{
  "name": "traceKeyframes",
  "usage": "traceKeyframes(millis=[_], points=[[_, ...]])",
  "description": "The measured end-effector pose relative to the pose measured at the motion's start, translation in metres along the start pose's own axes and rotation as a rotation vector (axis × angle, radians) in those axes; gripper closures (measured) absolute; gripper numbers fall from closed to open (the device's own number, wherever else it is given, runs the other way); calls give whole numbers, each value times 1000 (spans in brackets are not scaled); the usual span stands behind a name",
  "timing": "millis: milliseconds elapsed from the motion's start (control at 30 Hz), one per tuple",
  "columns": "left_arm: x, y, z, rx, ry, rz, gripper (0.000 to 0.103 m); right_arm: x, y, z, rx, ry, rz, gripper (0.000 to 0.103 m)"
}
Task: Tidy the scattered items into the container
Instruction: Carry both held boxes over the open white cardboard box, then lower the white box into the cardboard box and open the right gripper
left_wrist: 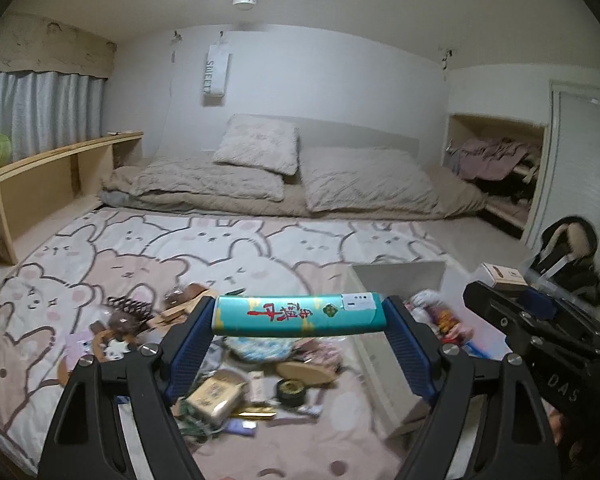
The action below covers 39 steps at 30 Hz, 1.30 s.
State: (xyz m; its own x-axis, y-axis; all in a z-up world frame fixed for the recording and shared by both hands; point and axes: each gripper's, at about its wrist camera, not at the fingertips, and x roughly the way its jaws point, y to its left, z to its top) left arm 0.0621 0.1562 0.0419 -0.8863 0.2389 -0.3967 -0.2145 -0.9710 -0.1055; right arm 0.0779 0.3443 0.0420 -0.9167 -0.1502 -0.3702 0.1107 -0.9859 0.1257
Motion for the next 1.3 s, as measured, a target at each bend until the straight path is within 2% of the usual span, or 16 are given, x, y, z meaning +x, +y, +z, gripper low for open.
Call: traceKeyframes(millis=[267, 633, 933, 1100, 1300], points=[[-4, -33, 31, 22, -48, -57, 20, -37, -30, 47, -50, -58, -54, 45], [-5, -71, 65, 59, -71, -101, 20, -61, -52, 90, -121, -82, -53, 45], [12, -97, 78, 46, -41, -163, 20, -58, -84, 101, -182, -24, -118, 45], [31, -115, 79, 37, -9, -196, 20, -45, -114, 96, -153, 19, -101, 45], [54, -131, 70, 49, 23, -193, 20, -11, -146, 78, -109, 114, -82, 45]])
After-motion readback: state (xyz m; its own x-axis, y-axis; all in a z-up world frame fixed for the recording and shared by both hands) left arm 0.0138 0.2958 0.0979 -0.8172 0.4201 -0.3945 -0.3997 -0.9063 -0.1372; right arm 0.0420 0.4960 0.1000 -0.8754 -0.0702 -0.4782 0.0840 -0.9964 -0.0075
